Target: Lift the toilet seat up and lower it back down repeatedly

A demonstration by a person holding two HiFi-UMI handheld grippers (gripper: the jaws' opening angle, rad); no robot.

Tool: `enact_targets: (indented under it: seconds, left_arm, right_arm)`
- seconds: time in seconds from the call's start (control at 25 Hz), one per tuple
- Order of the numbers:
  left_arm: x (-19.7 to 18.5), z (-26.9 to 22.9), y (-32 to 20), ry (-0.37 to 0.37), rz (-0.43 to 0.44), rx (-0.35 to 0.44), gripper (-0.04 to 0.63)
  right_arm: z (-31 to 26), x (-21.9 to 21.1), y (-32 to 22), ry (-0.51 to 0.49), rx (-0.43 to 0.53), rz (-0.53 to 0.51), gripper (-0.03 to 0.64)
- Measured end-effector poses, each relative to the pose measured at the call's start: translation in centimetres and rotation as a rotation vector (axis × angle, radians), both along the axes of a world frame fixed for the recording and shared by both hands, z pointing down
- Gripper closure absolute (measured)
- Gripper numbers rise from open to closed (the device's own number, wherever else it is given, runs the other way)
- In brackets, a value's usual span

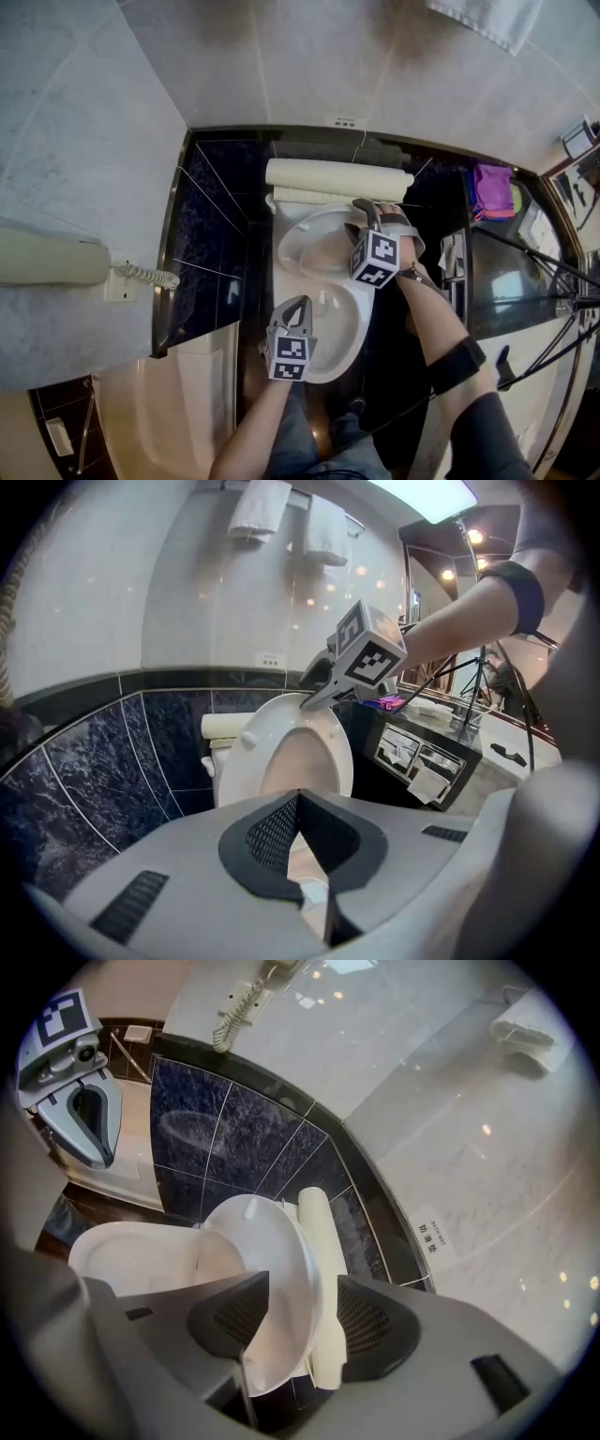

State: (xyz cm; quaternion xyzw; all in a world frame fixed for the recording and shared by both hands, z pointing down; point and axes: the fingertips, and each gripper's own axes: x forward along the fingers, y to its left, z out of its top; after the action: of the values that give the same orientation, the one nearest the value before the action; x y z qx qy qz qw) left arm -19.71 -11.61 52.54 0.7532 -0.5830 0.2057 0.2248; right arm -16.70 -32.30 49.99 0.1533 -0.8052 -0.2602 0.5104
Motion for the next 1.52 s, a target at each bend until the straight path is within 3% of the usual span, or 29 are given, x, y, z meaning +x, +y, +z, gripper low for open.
enact_targets:
  seconds: [0.12, 0.48, 0.76, 1.32, 1.52]
  left_arm:
    - [0.0, 0.5, -0.1, 0.007, 0.004, -0.003, 0.598]
    - [0.0, 1.6, 0.3, 0.023, -0.008, -0.028, 0.598]
    - [0.7, 1.9, 0.9, 0.024, -0.019, -0.040, 0.598]
    - [3.7, 3.1, 4.9, 0.011, -0.046, -0.062, 0.598]
    - [5.1, 3.8, 7.3, 0.012, -0.056, -0.078, 0.598]
  right_arm:
    - [0.3, -0.2, -0.8, 0.012, 0.059, 0.003, 0.504]
    - [0.1, -0.2, -0.4, 0.024, 0.088, -0.004, 0.511]
    - [-0.8, 0.3, 2.8, -0.004, 0.095, -0.009, 0.517]
    - [-1.6, 3.1, 15.9, -0.088, 0.130, -0.080, 0.526]
    - [-0.2, 4.4, 21.9, -0.104, 0.083, -0.099, 0.520]
